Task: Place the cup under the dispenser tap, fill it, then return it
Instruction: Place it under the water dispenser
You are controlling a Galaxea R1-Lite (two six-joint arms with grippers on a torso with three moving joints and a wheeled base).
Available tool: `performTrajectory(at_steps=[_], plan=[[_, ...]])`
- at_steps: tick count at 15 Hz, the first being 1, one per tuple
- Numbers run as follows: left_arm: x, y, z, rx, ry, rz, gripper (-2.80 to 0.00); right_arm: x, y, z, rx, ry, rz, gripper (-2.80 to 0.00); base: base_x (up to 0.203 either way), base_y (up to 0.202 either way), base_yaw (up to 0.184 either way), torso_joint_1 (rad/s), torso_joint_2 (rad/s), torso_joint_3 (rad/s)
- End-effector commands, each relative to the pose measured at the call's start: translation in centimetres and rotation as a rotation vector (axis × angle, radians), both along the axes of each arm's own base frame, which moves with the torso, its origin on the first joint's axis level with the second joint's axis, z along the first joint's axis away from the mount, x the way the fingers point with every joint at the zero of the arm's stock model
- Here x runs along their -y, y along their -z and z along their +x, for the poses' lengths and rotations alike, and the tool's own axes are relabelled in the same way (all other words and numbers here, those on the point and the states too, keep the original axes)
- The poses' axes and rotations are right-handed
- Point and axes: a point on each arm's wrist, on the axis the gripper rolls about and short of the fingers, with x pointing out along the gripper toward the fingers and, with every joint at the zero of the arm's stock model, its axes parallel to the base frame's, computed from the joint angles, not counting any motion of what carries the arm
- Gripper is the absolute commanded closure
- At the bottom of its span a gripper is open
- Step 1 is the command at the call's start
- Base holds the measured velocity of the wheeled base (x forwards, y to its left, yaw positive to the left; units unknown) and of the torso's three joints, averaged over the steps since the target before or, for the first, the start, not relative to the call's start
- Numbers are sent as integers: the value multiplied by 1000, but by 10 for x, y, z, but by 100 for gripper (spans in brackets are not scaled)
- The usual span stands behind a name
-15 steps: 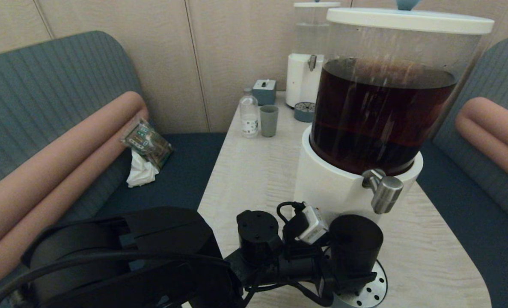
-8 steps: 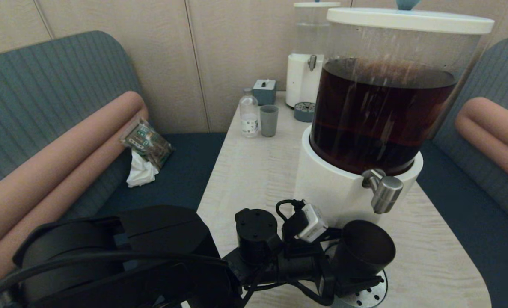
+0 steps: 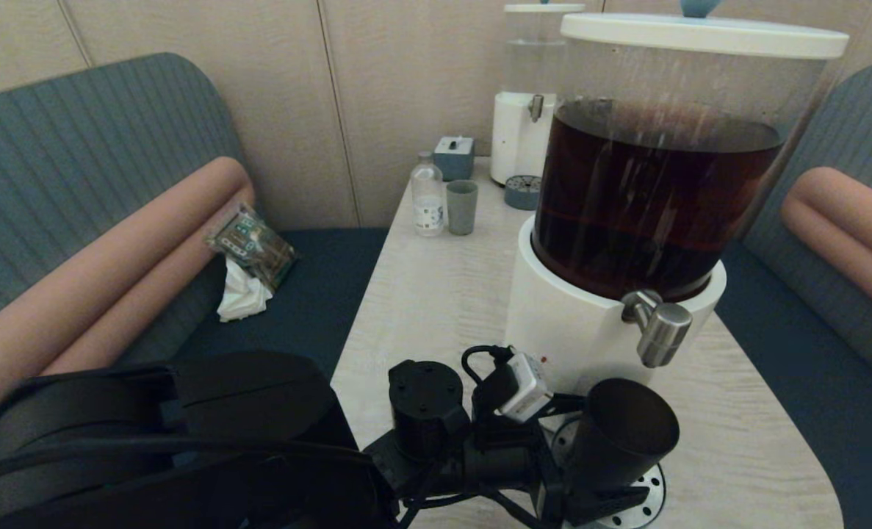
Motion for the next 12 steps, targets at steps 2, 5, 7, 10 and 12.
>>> performTrajectory(at_steps=[2, 5, 7, 10, 12], plan=[[-13, -13, -12, 4, 4, -4, -280, 0, 2, 0, -2, 0, 1, 0, 0, 0, 0, 0, 0, 0], [-27, -22, -24, 1, 0, 2, -280, 0, 2, 0, -2, 0, -2, 0, 0, 0, 0, 0, 0, 0], [-37, -36, -33, 10, -11, -11, -280, 0, 2, 0, -2, 0, -2, 0, 0, 0, 0, 0, 0, 0], [-52, -60, -41, 38, -71, -60, -280, 0, 2, 0, -3, 0, -2, 0, 0, 0, 0, 0, 0, 0], [-64, -76, -43, 49, -168, -100, -280, 0, 2, 0, -2, 0, -2, 0, 0, 0, 0, 0, 0, 0]])
